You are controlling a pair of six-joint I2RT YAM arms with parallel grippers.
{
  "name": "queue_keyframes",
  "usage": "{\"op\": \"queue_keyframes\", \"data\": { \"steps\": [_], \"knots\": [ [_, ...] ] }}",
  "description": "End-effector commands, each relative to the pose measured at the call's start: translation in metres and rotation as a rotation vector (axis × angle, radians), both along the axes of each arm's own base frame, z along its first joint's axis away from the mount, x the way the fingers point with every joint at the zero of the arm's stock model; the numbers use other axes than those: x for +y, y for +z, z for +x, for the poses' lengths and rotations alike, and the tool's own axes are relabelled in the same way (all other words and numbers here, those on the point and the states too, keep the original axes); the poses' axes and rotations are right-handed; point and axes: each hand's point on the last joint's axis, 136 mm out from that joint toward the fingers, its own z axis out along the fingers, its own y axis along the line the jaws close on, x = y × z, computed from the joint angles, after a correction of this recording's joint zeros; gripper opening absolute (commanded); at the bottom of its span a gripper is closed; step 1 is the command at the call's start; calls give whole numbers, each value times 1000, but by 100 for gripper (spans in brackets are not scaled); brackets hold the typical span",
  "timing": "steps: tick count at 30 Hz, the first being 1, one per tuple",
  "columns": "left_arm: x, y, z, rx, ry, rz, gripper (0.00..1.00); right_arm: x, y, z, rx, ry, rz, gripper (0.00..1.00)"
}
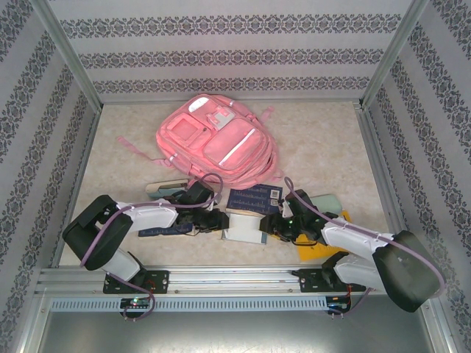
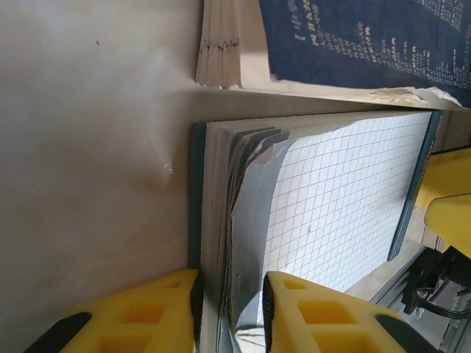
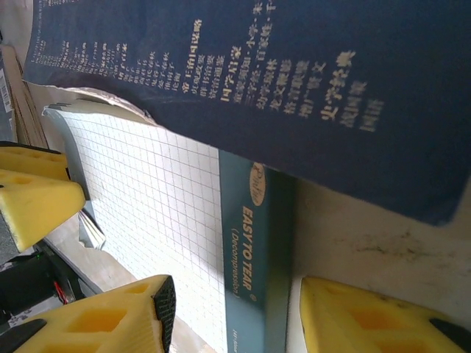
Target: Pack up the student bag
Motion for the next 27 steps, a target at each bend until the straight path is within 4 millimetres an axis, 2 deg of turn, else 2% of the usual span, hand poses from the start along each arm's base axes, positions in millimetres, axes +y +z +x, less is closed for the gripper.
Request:
{"op": "queue_keyframes", "data": {
  "steps": [1, 5, 9, 13, 18, 21, 27],
  "knots": [
    [-5, -5, -7, 9, -25, -20, 27, 25, 11, -1, -67, 79, 130, 49],
    [-5, -9, -10, 23, -31, -24, 24, 33, 26, -1, -82, 92, 204, 49],
    [-4, -11, -11, 21, -36, -21, 23, 29, 43, 0, -137, 80, 213, 48],
    [-4, -13, -13, 28, -42, -23, 22, 26, 50, -4, -154, 99, 210, 47],
    [-7, -9, -12, 28, -43, -47, 21, 26, 35, -3, -116, 89, 187, 46],
    [-9, -4, -11, 20, -46, -59, 21, 28, 26, 4, -97, 72, 163, 42],
    [-11, -3, -10, 15, -41, -68, 21, 41, 26, 18, -86, 74, 180, 35]
  ]
}}
